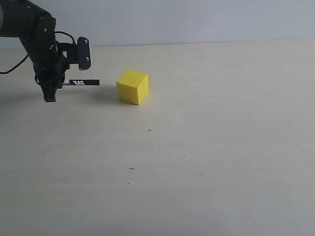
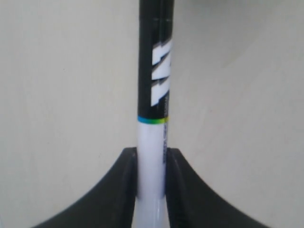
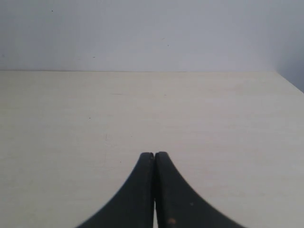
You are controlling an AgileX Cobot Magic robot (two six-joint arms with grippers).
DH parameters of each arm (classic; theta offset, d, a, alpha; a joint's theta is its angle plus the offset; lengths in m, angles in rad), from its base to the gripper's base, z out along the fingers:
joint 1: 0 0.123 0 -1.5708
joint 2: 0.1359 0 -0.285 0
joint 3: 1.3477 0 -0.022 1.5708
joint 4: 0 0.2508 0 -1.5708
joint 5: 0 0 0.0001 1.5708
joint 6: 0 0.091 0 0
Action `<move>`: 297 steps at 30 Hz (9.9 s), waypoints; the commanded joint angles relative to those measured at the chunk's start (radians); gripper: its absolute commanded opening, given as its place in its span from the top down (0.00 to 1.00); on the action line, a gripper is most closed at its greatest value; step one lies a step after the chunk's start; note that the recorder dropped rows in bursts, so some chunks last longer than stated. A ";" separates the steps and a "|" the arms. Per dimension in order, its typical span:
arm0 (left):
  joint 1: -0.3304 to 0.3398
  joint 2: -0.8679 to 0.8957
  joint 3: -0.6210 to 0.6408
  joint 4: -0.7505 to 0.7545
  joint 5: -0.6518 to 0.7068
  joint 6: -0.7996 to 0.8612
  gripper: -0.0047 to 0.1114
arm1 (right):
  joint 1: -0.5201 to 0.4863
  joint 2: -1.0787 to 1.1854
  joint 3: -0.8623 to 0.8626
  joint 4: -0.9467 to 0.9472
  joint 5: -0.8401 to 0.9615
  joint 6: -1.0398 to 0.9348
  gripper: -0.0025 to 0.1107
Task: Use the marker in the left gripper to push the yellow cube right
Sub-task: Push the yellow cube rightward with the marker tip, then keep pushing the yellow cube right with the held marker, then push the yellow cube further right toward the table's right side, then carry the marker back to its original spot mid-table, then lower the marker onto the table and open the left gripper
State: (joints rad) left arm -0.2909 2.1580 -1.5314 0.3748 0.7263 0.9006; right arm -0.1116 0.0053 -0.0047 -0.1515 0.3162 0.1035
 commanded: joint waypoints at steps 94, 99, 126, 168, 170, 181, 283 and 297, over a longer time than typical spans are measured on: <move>-0.274 0.075 -0.109 0.055 0.010 -0.327 0.96 | -0.005 -0.005 0.005 -0.006 -0.009 0.001 0.98; -0.228 0.064 -0.109 0.026 0.019 -0.329 0.96 | -0.005 -0.005 0.005 -0.006 -0.009 0.001 0.98; -0.425 0.193 -0.274 -0.001 0.038 -0.385 0.96 | -0.005 -0.005 0.005 -0.006 -0.009 0.001 0.98; -0.464 0.327 -0.565 0.144 0.255 -0.711 0.96 | -0.005 -0.005 0.005 -0.006 -0.009 0.001 0.98; -0.452 0.320 -0.565 0.156 0.312 -0.716 0.96 | -0.005 -0.005 0.005 -0.006 -0.009 0.001 0.98; -0.484 0.316 -0.565 0.142 0.372 -0.710 0.96 | -0.005 -0.005 0.005 -0.006 -0.009 0.001 0.98; -0.523 -0.020 0.056 -0.289 0.051 -1.799 0.96 | -0.005 -0.005 0.005 -0.006 -0.009 0.001 0.98; -0.510 -0.017 0.055 -0.283 0.054 -1.827 0.96 | -0.005 -0.005 0.005 -0.006 -0.009 0.001 0.98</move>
State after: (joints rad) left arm -0.8065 2.1459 -1.4710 0.0898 0.7755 -0.9164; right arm -0.1116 0.0053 -0.0047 -0.1515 0.3162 0.1053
